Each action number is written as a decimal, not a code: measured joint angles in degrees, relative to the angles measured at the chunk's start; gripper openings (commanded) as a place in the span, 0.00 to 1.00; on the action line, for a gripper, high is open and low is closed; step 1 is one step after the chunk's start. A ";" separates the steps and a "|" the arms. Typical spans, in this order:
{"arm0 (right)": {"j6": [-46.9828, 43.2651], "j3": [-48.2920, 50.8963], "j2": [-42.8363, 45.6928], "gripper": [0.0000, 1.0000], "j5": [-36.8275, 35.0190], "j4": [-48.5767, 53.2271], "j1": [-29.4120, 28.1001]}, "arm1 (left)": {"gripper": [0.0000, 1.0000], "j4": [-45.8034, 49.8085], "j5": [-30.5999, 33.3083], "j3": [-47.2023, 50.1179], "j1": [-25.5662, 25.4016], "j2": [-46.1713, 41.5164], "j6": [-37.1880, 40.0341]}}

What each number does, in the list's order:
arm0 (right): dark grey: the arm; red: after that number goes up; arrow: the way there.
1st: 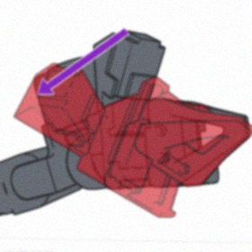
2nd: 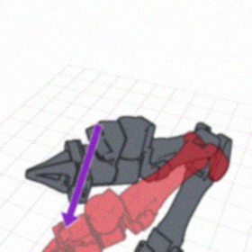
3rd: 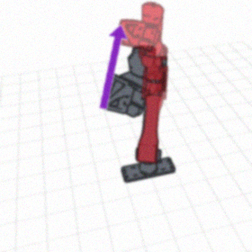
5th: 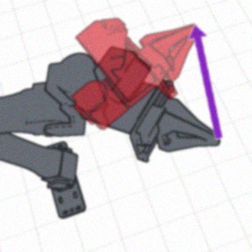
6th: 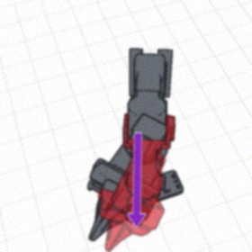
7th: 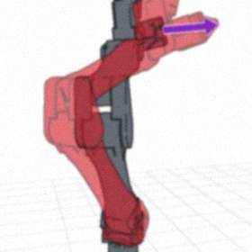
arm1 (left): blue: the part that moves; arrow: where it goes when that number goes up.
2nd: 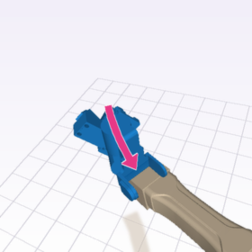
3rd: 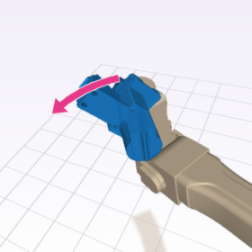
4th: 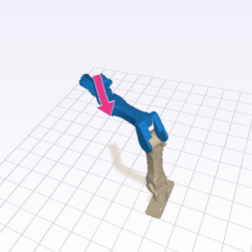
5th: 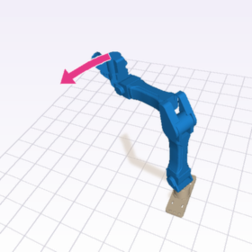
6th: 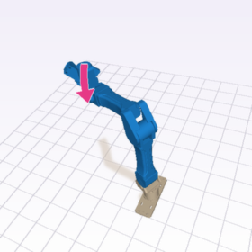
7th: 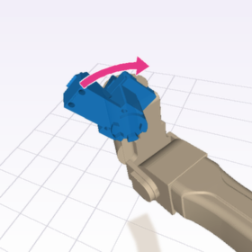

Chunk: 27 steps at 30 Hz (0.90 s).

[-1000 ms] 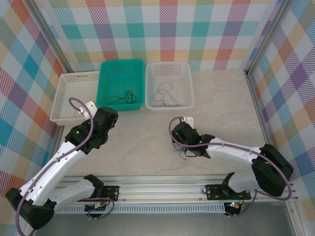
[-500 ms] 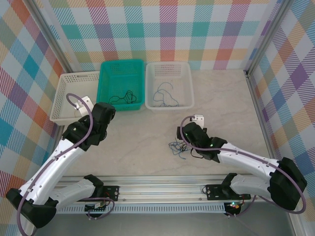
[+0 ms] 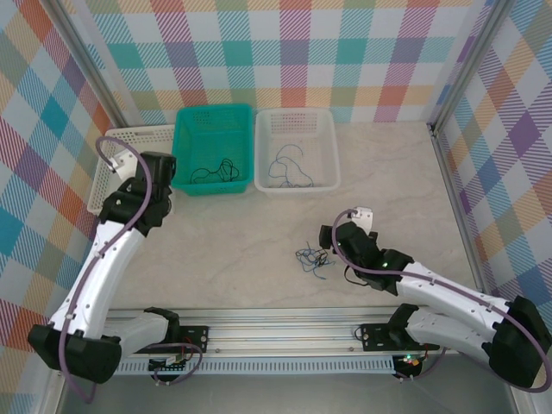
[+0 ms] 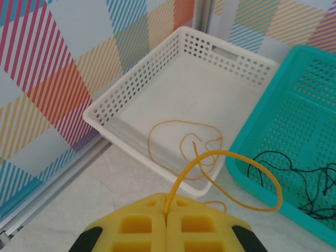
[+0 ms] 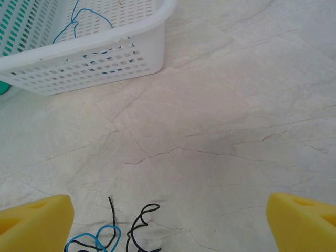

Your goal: Untangle the cables

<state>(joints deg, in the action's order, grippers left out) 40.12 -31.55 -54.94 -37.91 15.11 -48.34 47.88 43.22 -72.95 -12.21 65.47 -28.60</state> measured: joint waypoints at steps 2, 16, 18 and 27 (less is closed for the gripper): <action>0.20 0.17 0.59 1.00 -0.22 0.57 0.00 | 0.00 -1.38 -1.97 -1.88 3.10 2.56 1.11; 1.64 1.64 5.90 1.00 -0.74 3.89 0.00 | 0.02 -7.98 -16.50 -12.96 19.67 21.22 3.10; 2.51 1.70 6.69 1.00 -0.96 4.74 0.00 | 0.03 -8.00 -17.16 -13.68 20.24 24.04 2.89; 4.70 1.90 8.57 1.00 -3.10 9.01 0.37 | 0.91 -6.08 -20.11 -19.28 20.59 35.26 2.73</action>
<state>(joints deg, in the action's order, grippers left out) 44.82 -29.65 -46.37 -41.01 24.12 -47.97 41.80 23.11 -92.23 8.38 100.73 -25.87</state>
